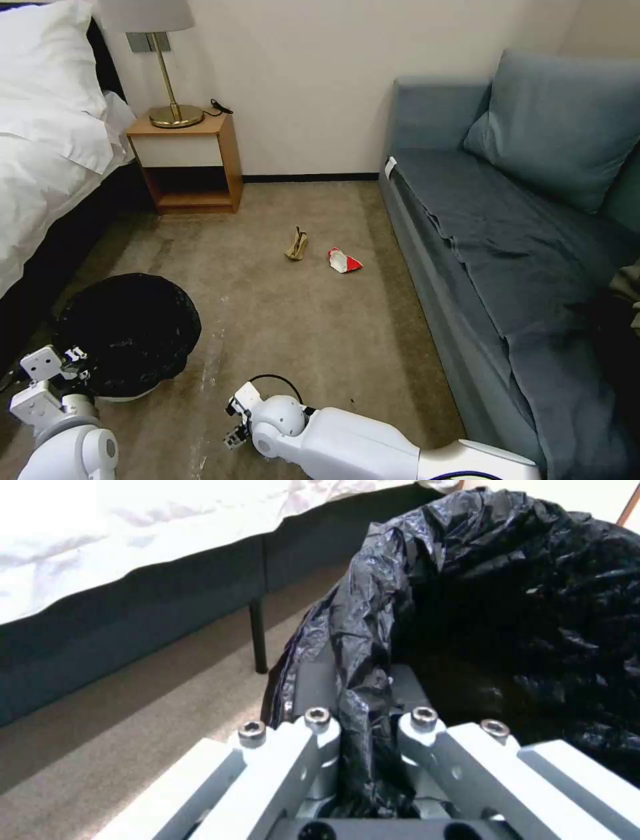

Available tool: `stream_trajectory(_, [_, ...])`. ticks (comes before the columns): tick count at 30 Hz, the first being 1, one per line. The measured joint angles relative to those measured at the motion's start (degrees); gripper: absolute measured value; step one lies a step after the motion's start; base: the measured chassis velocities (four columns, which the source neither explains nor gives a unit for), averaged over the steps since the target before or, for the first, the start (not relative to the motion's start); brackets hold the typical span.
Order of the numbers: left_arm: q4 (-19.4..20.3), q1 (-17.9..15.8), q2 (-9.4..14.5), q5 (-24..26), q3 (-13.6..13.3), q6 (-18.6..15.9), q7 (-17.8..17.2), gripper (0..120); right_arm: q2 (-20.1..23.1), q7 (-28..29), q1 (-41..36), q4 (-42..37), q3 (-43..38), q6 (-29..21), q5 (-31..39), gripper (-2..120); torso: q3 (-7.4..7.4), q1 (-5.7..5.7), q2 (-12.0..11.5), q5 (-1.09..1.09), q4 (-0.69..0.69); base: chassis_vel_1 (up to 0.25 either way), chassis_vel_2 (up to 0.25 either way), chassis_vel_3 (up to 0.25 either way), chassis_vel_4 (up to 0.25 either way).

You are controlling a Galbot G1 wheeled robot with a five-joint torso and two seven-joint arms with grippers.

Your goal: Pick up the trash bin, then pick up the garbage on the floor and place it into the trash bin.

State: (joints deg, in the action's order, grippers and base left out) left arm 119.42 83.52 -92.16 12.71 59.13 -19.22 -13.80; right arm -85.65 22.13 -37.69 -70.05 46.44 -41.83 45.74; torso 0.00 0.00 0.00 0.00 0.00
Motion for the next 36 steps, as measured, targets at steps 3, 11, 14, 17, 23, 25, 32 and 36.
stream_trajectory(3, [0.0,0.26,0.0,-0.09,0.07,0.11,-0.01,5,0.0,-0.92,-0.6,1.19,-0.37,0.83,-1.52,100,0.0,0.0,0.0,0.0,0.0,0.0,0.0,0.0,0.0])
stream_trajectory(11, [-0.13,0.65,0.01,0.14,1.15,0.46,0.12,5,0.39,-4.07,-2.42,3.23,-0.93,2.98,-5.88,86,0.0,0.0,0.0,0.0,0.0,0.0,0.0,0.0,0.0])
stream_trajectory(14, [-0.12,0.59,0.02,0.59,1.81,0.46,0.1,5,0.7,-4.44,-2.77,3.59,-1.04,3.6,-6.94,76,0.0,0.0,0.0,0.0,0.0,0.0,0.0,0.0,0.0])
stream_trajectory(17, [-0.15,0.49,0.02,0.81,1.99,0.53,0.02,5,0.8,-4.74,-3.14,3.68,-1.39,3.97,-7.71,64,0.0,0.0,0.0,0.0,0.0,0.0,0.0,0.0,0.0])
stream_trajectory(23, [-0.69,0.35,0.02,0.89,1.9,0.8,-0.09,5,1.04,-4.95,-3.35,3.71,-1.5,5.05,-8.85,44,0.0,0.0,0.0,0.0,0.0,0.0,0.0,0.0,0.0])
stream_trajectory(25, [-0.81,0.25,0.02,0.9,1.93,0.84,-0.17,5,1.19,-4.97,-3.52,3.67,-1.51,5.37,-9.23,38,0.0,0.0,0.0,0.01,0.0,0.0,0.0,0.0,0.0])
stream_trajectory(32, [-0.8,-0.19,0.02,0.97,1.48,0.58,-0.33,5,0.83,-4.49,-2.16,3.77,-3.43,8.01,-12.35,21,0.0,0.0,0.0,0.0,0.0,0.0,0.0,0.0,0.0])
stream_trajectory(36, [-0.79,-0.37,0.02,0.99,1.36,0.41,-0.33,5,0.14,-3.77,-0.75,3.76,-5.11,9.45,-12.49,21,0.0,0.0,0.0,0.0,0.0,0.0,0.0,0.0,0.0])
